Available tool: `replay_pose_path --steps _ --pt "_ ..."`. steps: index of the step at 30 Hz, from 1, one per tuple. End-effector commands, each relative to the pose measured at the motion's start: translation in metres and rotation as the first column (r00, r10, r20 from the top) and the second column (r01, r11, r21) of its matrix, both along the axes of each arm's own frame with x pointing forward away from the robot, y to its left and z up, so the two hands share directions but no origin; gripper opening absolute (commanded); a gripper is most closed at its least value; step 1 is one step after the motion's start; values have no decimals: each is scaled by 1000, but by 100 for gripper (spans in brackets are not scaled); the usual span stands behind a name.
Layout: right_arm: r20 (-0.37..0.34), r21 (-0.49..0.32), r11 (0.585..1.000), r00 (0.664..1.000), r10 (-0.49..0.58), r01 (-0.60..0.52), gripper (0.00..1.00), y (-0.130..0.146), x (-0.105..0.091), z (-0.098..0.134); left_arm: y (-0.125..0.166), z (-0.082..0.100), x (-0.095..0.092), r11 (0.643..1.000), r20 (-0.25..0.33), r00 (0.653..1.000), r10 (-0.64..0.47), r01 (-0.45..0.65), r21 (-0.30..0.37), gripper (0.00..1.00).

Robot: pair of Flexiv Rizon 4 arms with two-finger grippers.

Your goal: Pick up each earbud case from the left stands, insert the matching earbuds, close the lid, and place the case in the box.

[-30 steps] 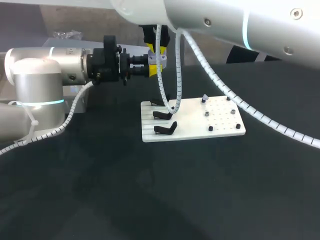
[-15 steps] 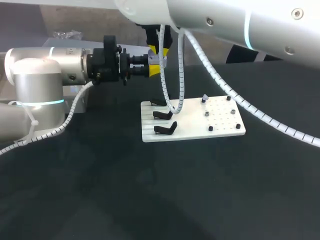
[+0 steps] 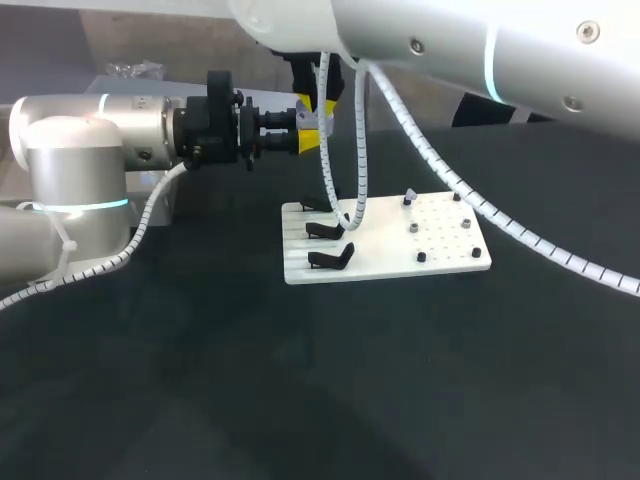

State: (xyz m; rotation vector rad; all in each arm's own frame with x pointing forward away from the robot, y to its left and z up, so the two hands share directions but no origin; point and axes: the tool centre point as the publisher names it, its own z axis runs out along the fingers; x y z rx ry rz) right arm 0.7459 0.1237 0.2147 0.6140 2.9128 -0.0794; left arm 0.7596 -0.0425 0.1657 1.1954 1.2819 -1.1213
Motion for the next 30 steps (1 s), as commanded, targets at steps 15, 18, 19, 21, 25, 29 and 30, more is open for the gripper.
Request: replay_pose_path --steps 15,18,19,21,25,29,30 --pt "-24 -6 1000 1000 -3 3 0 -2 6 -11 0 0 1 1000 1 1000 -1 1 -1 0" --pt "-28 -6 1000 1000 -1 1 0 -1 6 -12 0 0 1 1000 1 1000 -1 1 -1 0" --pt "-29 -6 1000 1000 -1 1 0 -1 6 -13 0 0 1 1000 1 1000 -1 1 -1 0" --pt "-31 -5 1000 1000 -1 1 0 -1 6 -13 0 0 1 1000 1 1000 -1 1 -1 0" --pt "-34 0 1000 999 -2 2 0 -1 6 -14 0 0 1 1000 1 1000 -1 1 -1 0" --pt "-37 4 1000 999 -6 6 0 -1 6 -15 0 0 1 1000 1 1000 -1 1 -1 0" --pt "-37 5 1000 999 -7 8 0 -1 6 -15 0 0 1 1000 1 1000 -1 1 -1 0"
